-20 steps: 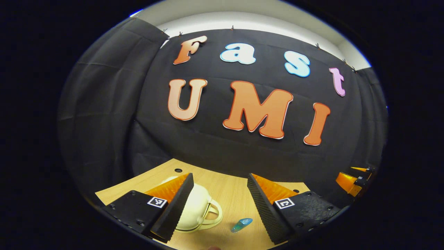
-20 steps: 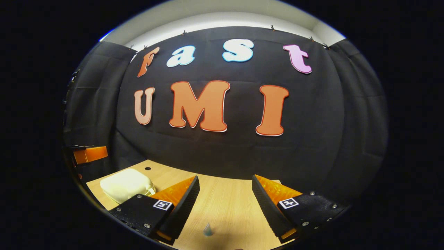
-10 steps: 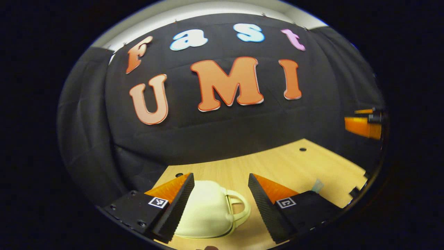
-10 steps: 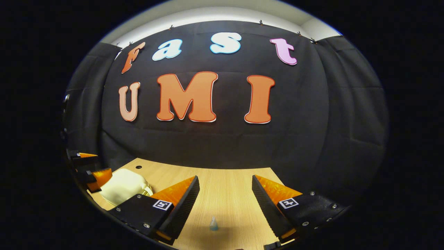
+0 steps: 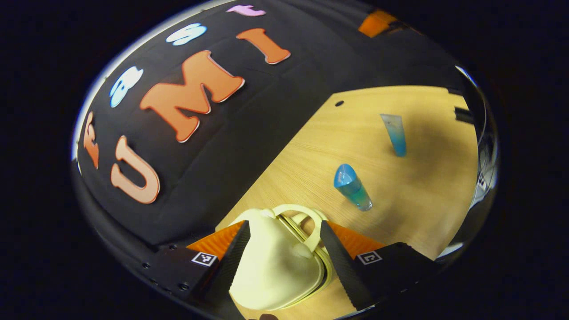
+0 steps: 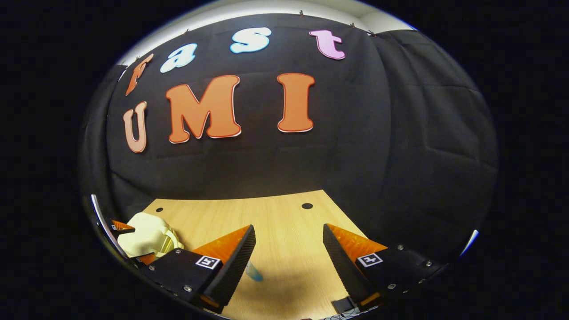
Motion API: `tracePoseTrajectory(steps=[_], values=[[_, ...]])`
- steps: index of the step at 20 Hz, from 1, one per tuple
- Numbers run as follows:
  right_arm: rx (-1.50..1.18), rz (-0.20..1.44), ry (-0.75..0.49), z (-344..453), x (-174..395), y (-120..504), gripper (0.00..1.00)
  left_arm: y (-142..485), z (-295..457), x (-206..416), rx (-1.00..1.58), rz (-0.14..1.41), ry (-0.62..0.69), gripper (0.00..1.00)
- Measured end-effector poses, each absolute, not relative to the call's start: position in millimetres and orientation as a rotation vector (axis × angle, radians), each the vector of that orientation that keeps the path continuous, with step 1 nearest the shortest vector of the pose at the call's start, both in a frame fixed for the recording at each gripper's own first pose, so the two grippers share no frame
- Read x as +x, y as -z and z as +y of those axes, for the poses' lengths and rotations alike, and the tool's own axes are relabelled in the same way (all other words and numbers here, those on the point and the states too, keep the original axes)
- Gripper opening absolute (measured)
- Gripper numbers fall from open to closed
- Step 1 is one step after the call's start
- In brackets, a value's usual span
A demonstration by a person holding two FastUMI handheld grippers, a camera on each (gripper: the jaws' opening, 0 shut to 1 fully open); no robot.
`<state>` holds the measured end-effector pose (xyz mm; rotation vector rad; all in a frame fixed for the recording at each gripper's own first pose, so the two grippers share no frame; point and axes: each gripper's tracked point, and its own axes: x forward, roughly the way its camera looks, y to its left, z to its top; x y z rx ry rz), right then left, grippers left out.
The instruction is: First open the suitcase, pack the skin care products into it, and then close the suitcase.
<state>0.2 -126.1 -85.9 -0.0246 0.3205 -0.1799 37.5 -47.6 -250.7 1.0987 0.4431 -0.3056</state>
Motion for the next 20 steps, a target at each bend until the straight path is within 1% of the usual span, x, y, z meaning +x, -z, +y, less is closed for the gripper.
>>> tracePoseTrajectory(steps=[4,7,9,14,17,20], values=[[-0.032,0.356,0.205,-144,-5,97,0.96,288,-36,50,1.183,0.539,0.285,0.98],[-0.017,0.371,0.221,-154,-5,102,0.96,296,-29,65,1.299,0.548,0.264,0.98],[-0.012,0.380,0.233,-160,-4,105,0.96,311,-32,70,1.306,0.579,0.283,0.98],[0.012,0.407,0.264,-173,-2,114,0.96,332,-23,84,1.379,0.643,0.273,0.98],[0.026,0.418,0.275,-174,0,116,0.96,338,-20,90,1.391,0.682,0.283,0.96],[0.032,0.424,0.273,-175,2,119,0.96,360,-12,84,1.394,0.765,0.282,0.42]])
